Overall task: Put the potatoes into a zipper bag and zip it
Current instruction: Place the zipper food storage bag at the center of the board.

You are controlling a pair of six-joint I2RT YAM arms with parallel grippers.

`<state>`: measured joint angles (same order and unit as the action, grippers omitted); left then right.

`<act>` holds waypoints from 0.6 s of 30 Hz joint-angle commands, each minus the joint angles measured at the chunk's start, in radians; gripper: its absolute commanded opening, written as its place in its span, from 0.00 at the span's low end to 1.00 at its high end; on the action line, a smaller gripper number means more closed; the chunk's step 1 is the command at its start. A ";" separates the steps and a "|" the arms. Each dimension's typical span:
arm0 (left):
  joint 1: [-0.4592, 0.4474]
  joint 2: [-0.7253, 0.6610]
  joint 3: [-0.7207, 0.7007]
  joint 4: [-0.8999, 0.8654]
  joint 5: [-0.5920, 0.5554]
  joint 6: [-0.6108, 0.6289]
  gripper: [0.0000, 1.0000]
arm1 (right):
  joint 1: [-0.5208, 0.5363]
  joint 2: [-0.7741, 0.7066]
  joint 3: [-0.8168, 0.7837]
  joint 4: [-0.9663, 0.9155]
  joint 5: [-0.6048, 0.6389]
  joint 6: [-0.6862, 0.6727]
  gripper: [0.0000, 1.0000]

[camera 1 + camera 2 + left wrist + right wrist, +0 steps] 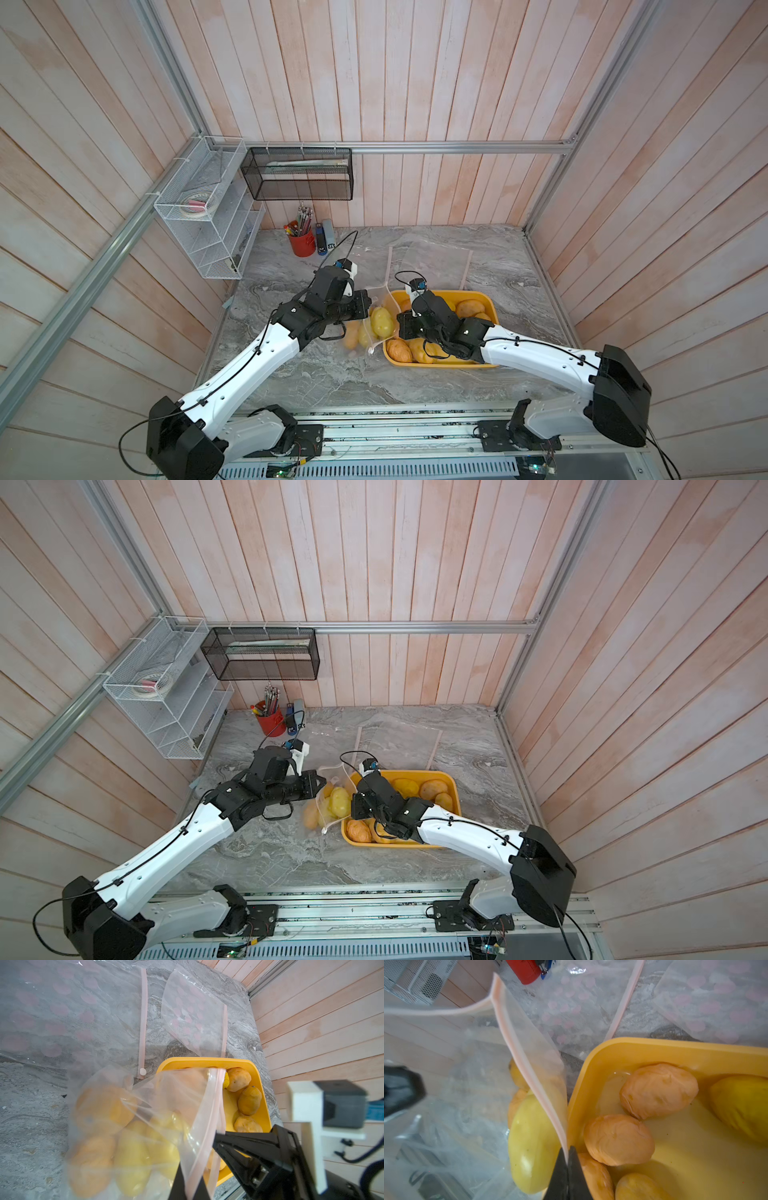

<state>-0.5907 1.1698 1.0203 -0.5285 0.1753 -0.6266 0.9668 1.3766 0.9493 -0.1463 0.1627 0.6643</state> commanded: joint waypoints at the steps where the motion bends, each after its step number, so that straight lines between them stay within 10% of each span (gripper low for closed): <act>1: 0.005 -0.036 -0.031 0.025 0.005 -0.043 0.00 | -0.006 -0.010 0.091 -0.037 0.011 -0.039 0.00; 18: 0.072 0.003 -0.043 -0.013 0.018 -0.202 0.00 | -0.007 0.149 0.364 -0.148 -0.074 -0.166 0.00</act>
<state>-0.5579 1.1507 0.9840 -0.5350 0.2054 -0.7944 0.9661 1.5074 1.2766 -0.2714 0.1055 0.5423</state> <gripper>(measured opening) 0.047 0.041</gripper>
